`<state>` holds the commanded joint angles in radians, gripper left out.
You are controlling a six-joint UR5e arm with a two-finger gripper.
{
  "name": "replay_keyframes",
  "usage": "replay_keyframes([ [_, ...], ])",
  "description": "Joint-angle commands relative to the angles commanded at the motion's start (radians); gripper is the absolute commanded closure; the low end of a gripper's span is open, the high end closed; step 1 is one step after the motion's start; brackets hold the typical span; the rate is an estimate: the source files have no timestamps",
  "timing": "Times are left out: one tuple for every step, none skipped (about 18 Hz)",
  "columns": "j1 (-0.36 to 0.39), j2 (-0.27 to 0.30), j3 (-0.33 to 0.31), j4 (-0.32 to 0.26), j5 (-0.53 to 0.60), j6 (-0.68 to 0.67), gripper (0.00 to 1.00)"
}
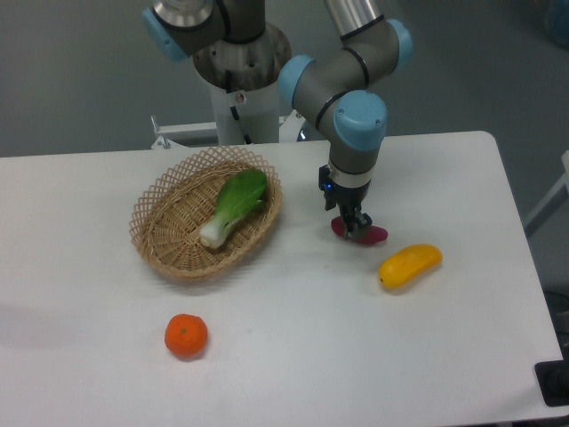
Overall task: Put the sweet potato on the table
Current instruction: 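Open the gripper to set the sweet potato down and lift away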
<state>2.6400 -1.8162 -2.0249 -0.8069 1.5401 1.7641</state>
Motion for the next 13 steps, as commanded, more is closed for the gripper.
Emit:
replay_keyframes([
  [-0.002, 0.0, 0.011, 0.0, 0.0, -0.002, 0.0],
  [-0.003, 0.0, 0.02, 0.0, 0.0, -0.003, 0.0],
  [-0.005, 0.0, 0.034, 0.0, 0.0, -0.003, 0.0],
  [-0.002, -0.002, 0.049, 0.0, 0.0, -0.003, 0.0],
  [0.0, -0.006, 0.07, -0.001, 0.0, -0.003, 0.0],
  [0.0, -0.014, 0.095, -0.005, -0.002, -0.005, 0.0],
  [0.002, -0.02, 0.115, -0.008, 0.0, -0.005, 0.0],
  [0.002, -0.032, 0.13, -0.008, 0.0, -0.005, 0.0],
  [0.002, -0.04, 0.146, -0.009, 0.008, -0.005, 0.0],
  [0.002, -0.043, 0.164, -0.011, 0.011, -0.005, 0.0],
  [0.002, -0.051, 0.182, -0.015, 0.012, -0.005, 0.0],
  [0.003, -0.057, 0.199, -0.017, 0.012, -0.005, 0.0],
  [0.006, -0.064, 0.215, -0.018, 0.014, -0.005, 0.0],
])
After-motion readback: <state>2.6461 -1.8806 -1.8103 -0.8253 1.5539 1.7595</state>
